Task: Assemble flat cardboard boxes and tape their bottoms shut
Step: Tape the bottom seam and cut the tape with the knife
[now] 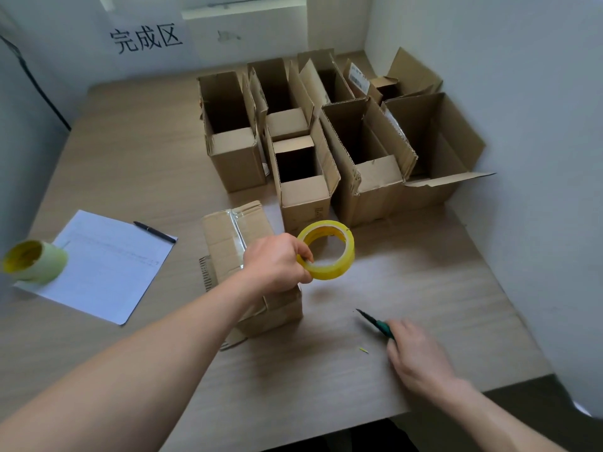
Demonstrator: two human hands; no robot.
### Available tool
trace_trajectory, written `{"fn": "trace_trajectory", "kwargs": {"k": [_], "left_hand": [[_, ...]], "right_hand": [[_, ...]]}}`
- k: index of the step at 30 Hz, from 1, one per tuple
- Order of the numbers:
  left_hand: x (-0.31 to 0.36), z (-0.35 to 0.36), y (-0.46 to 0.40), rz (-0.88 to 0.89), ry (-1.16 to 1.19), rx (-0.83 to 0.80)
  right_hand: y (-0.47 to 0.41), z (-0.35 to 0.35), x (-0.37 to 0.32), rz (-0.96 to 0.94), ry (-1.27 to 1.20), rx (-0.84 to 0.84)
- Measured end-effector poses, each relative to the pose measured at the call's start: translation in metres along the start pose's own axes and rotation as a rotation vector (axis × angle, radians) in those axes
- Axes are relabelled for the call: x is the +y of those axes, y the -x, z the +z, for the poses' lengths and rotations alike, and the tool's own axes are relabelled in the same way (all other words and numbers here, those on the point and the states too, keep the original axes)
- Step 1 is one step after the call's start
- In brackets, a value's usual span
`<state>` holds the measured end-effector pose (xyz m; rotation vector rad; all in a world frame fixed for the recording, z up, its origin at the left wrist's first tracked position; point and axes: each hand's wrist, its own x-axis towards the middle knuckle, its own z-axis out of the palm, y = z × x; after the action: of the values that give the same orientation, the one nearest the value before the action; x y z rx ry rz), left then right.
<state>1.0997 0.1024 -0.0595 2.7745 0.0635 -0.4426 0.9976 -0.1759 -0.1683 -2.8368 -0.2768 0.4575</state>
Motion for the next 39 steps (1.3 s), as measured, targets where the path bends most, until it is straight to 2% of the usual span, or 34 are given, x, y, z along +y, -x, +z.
{"fn": "trace_trajectory", "kwargs": {"k": [3,8,12,22,27,28,30,32,33,36,39], "left_hand": [[0.000,-0.002,0.000,0.007,0.001,-0.021],[0.001,-0.004,0.000,0.013,0.014,-0.053],[0.001,-0.006,0.002,0.028,0.000,-0.038],[0.002,-0.003,0.002,0.045,-0.010,-0.013],[0.001,-0.003,0.001,0.046,-0.024,-0.018],[0.001,-0.003,0.001,0.048,-0.025,-0.017],[0.001,-0.003,0.001,0.051,-0.029,-0.013],[0.001,-0.003,0.000,0.050,-0.035,-0.008],[0.001,-0.003,0.000,0.052,-0.040,-0.009],[0.001,-0.002,0.002,0.077,-0.071,-0.006],[-0.003,-0.001,0.004,0.091,-0.082,0.009]], "right_hand": [[0.007,-0.007,-0.022,-0.123,-0.315,0.136],[0.003,-0.021,-0.066,-0.321,-0.421,0.197],[-0.006,-0.022,-0.081,-0.314,-0.398,0.238],[-0.016,-0.009,-0.079,-0.322,-0.248,0.171],[-0.022,-0.005,-0.048,-0.061,-0.062,0.084],[-0.023,-0.008,-0.044,-0.022,-0.052,0.106],[-0.028,-0.023,-0.048,-0.083,-0.189,0.335],[-0.039,-0.045,-0.069,-0.314,-0.280,0.587],[-0.045,-0.056,-0.081,-0.422,-0.257,0.621],[-0.068,-0.081,-0.111,-0.531,-0.029,0.497],[-0.085,-0.088,-0.121,-0.564,0.035,0.299]]}}
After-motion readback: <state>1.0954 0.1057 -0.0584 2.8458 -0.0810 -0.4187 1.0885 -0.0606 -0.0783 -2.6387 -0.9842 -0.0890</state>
